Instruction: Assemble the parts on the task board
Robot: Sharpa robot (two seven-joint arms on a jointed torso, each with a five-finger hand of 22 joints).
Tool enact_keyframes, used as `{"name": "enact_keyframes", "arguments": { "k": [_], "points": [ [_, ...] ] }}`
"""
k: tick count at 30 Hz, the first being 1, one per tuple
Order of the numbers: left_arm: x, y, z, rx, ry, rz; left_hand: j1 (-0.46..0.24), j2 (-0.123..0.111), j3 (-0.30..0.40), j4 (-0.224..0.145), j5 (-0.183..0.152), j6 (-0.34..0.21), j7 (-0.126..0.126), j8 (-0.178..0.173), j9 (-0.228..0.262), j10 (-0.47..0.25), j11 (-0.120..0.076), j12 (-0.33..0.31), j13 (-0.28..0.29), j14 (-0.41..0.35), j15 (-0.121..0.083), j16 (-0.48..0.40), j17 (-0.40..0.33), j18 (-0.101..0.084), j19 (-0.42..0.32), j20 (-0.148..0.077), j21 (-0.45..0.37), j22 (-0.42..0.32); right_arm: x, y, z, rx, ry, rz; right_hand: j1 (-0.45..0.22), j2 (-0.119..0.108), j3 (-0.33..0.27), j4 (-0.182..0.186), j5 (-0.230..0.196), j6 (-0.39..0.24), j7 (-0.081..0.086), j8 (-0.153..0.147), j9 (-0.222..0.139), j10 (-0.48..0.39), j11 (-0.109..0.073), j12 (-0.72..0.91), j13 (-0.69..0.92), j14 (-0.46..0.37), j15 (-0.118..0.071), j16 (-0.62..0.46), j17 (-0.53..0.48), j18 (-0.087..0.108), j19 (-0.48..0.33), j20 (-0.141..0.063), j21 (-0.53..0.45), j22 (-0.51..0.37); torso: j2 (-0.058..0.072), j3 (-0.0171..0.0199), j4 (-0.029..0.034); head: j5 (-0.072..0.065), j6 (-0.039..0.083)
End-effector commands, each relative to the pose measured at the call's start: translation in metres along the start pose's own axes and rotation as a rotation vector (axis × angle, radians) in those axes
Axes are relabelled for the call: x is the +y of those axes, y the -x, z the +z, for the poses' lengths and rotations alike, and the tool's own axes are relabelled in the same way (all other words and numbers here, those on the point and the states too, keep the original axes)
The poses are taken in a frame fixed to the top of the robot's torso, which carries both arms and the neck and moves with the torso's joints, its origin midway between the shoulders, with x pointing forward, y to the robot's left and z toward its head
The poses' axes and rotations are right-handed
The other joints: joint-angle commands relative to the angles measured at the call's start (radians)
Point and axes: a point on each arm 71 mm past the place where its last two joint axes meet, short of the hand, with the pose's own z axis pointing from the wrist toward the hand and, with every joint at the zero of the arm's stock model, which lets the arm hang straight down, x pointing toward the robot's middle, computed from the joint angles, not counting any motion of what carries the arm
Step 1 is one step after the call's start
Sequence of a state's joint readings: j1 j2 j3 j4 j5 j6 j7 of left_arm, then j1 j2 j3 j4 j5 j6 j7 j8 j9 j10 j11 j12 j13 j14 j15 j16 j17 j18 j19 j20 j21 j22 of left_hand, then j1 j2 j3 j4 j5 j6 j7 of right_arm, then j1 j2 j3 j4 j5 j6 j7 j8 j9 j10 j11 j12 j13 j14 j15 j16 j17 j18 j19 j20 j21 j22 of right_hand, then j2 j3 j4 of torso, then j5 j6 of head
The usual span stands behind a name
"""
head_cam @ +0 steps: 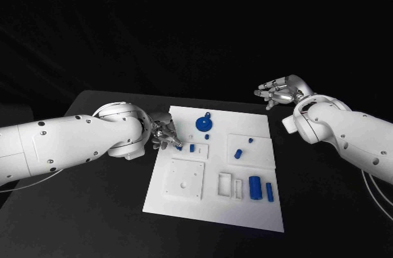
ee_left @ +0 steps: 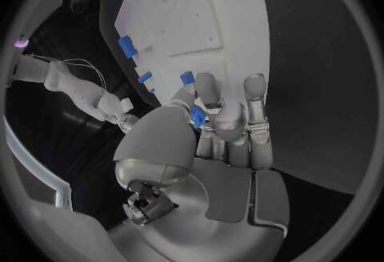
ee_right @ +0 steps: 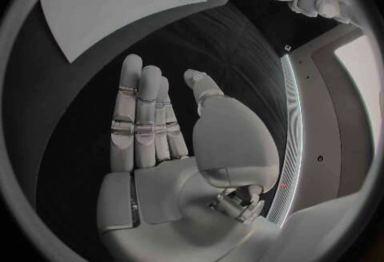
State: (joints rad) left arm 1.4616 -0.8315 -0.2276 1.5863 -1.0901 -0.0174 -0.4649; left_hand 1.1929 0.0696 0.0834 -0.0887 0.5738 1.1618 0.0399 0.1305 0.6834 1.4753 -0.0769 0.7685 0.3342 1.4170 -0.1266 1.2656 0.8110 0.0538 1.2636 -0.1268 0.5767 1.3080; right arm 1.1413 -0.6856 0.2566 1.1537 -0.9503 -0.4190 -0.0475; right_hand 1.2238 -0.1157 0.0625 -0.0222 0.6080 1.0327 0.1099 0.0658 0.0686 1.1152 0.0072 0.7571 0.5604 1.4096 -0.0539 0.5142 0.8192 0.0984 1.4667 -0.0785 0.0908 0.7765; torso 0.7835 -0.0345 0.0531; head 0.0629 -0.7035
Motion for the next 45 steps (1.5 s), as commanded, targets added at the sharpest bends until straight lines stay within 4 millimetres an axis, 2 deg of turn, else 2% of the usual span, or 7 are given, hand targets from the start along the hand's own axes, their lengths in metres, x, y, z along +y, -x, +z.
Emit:
{"name": "enact_keyframes", "arguments": {
  "k": [1, 6, 8, 9, 19, 34, 45],
  "points": [
    [-0.002, 0.002, -0.001, -0.039, -0.009, -0.009, 0.008, 0.000, 0.099, -0.100, 0.005, 0.052, -0.047, 0.003, 0.001, 0.037, -0.015, 0.006, -0.002, 0.007, -0.002, 0.002, 0.001, 0.011, -0.001, 0.005, 0.007, 0.018, 0.001, -0.001, 0.000, 0.013, 0.008, 0.000, -0.003, 0.008, 0.007, -0.002, 0.004, -0.004, 0.001, -0.003, 0.000, -0.007, 0.000, 0.005, -0.001, -0.005, 0.001, -0.001, -0.001, -0.012, 0.022, 0.007, 0.004, -0.002, 0.000, -0.0003, -0.0002, -0.001, 0.000],
    [-0.003, 0.002, -0.003, -0.059, -0.010, -0.007, 0.008, -0.002, 0.098, -0.099, 0.007, 0.055, -0.048, 0.005, 0.001, 0.037, -0.017, 0.007, -0.003, 0.008, -0.003, 0.002, 0.001, 0.011, 0.000, 0.004, 0.008, 0.018, 0.001, -0.001, 0.000, 0.015, 0.007, -0.001, -0.003, 0.008, 0.007, -0.002, 0.004, -0.004, 0.001, -0.003, 0.000, -0.007, 0.000, 0.005, -0.001, -0.005, 0.001, -0.001, -0.001, -0.012, 0.022, 0.007, 0.004, -0.002, 0.000, 0.0005, -0.0011, -0.002, 0.000],
    [-0.003, 0.002, -0.004, -0.067, -0.010, -0.007, 0.007, -0.006, 0.099, -0.099, 0.015, 0.062, -0.050, 0.006, 0.006, 0.036, -0.020, 0.006, 0.008, 0.009, -0.006, -0.002, -0.002, 0.010, 0.001, 0.001, 0.008, 0.017, 0.000, -0.001, -0.001, 0.015, 0.007, -0.001, -0.003, 0.008, 0.007, -0.002, 0.004, -0.004, 0.001, -0.003, 0.000, -0.007, 0.000, 0.005, -0.001, -0.005, 0.001, -0.001, -0.001, -0.012, 0.022, 0.007, 0.004, -0.002, 0.000, 0.0008, -0.0010, -0.001, -0.001],
    [-0.003, 0.002, -0.004, -0.069, -0.010, -0.007, 0.007, -0.010, 0.106, -0.095, 0.016, 0.067, -0.050, -0.007, 0.017, 0.036, -0.020, -0.009, 0.042, 0.012, -0.006, -0.006, -0.003, 0.006, 0.004, -0.002, 0.005, 0.017, 0.000, 0.000, -0.001, 0.015, 0.006, -0.001, -0.003, 0.008, 0.007, -0.002, 0.004, -0.004, 0.001, -0.003, 0.000, -0.007, 0.000, 0.005, -0.001, -0.005, 0.001, -0.001, -0.001, -0.012, 0.022, 0.007, 0.004, -0.002, 0.000, 0.0007, -0.0005, -0.001, -0.001],
    [-0.001, -0.001, -0.009, -0.099, -0.019, -0.010, 0.007, -0.012, 0.105, -0.092, 0.017, 0.072, -0.051, -0.010, 0.019, 0.036, -0.021, -0.012, 0.046, 0.011, -0.006, -0.007, -0.004, 0.006, 0.003, -0.001, 0.004, 0.017, -0.001, 0.001, -0.001, 0.017, 0.003, -0.003, -0.003, 0.008, 0.007, -0.002, 0.004, -0.004, 0.001, -0.003, 0.000, -0.007, 0.000, 0.005, -0.001, -0.005, 0.001, -0.001, -0.001, -0.012, 0.022, 0.007, 0.004, -0.002, -0.001, 0.0003, 0.0027, 0.000, -0.005],
    [0.002, -0.010, -0.005, -0.113, -0.019, -0.026, 0.009, -0.013, 0.105, -0.090, 0.017, 0.075, -0.052, -0.014, 0.018, 0.036, -0.021, -0.012, 0.050, 0.012, -0.006, -0.006, -0.002, 0.007, 0.004, 0.000, 0.005, 0.017, -0.002, -0.001, -0.001, 0.021, 0.002, -0.002, -0.003, 0.008, 0.007, -0.002, 0.004, -0.004, 0.001, -0.003, 0.000, -0.007, 0.000, 0.005, -0.001, -0.005, 0.001, -0.001, -0.001, -0.012, 0.022, 0.007, 0.004, -0.002, 0.001, -0.0015, -0.0014, 0.006, -0.007],
    [0.004, -0.011, -0.003, -0.114, -0.016, -0.031, 0.010, -0.015, 0.105, -0.089, 0.017, 0.077, -0.052, -0.016, 0.018, 0.037, -0.021, -0.013, 0.052, 0.012, -0.007, -0.007, -0.003, 0.008, 0.005, 0.000, 0.005, 0.017, -0.003, -0.001, -0.001, 0.023, 0.000, -0.002, -0.006, 0.008, 0.010, -0.003, 0.004, -0.003, 0.001, -0.003, 0.000, -0.006, 0.000, 0.006, -0.001, -0.005, 0.001, 0.001, -0.002, -0.012, 0.021, 0.007, 0.009, -0.006, 0.000, 0.0002, -0.0004, 0.006, -0.014]
  ]
}}
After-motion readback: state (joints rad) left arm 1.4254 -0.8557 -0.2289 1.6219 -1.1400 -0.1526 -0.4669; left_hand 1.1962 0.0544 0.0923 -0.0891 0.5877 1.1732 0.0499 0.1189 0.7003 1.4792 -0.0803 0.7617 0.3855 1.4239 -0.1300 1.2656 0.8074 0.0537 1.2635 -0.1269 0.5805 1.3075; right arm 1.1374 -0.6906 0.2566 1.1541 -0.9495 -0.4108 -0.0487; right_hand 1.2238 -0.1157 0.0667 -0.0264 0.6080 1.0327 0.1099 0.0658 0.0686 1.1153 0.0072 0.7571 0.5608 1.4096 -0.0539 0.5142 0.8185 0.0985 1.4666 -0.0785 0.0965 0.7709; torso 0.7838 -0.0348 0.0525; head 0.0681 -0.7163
